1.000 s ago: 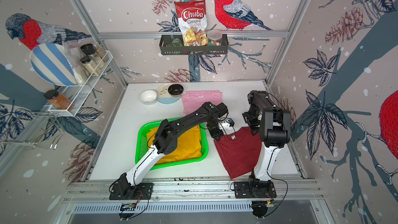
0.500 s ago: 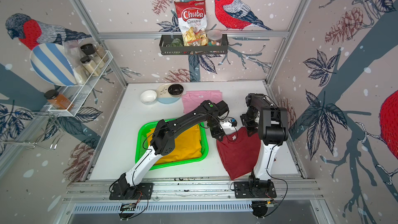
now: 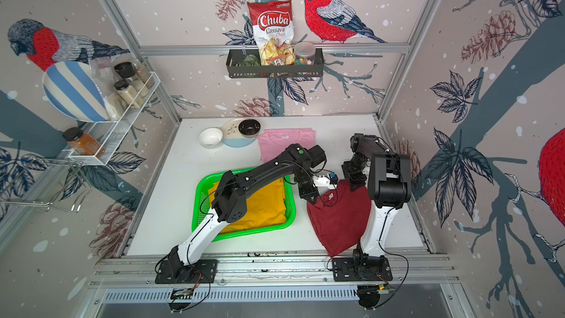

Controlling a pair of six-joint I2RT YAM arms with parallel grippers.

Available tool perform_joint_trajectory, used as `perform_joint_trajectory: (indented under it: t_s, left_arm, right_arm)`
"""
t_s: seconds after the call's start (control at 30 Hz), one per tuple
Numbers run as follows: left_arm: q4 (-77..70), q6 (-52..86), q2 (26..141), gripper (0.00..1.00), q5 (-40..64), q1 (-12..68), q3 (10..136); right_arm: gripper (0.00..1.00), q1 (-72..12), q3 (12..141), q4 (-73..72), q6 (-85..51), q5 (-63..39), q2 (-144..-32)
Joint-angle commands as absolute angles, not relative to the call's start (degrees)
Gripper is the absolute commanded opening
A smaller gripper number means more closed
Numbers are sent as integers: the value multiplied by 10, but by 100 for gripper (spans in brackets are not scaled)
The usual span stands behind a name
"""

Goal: Put the folded t-shirts into the basket
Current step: Pick up the T-shirt from the center of the board.

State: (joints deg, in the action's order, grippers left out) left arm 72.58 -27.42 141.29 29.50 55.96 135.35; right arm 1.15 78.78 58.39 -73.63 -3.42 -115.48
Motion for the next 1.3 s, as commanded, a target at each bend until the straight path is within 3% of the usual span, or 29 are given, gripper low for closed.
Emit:
perform_joint_trajectory:
  t_s: [0.0,0.3,0.7,1.0,1.27]
  left_arm:
    - [734,-284,1405,0,295,562,1353]
    - [740,-296,1404,0,281,562,1355]
    - [777,-318,1378,0,259,548,1356]
    - [836,-327,1278,0,258,506,1323]
    - [927,-346,1156,0,263,499,1291]
  right_arm:
    - [65,9,772,611,-732,2,-1181]
    - [32,8,800,616,-707,-11,-1183]
    - [10,4,812,635,-687,-45,-1082]
    - [3,-38,767,654,-698,-60,-914]
    - [1,-170,833,721,-795,-12,-771]
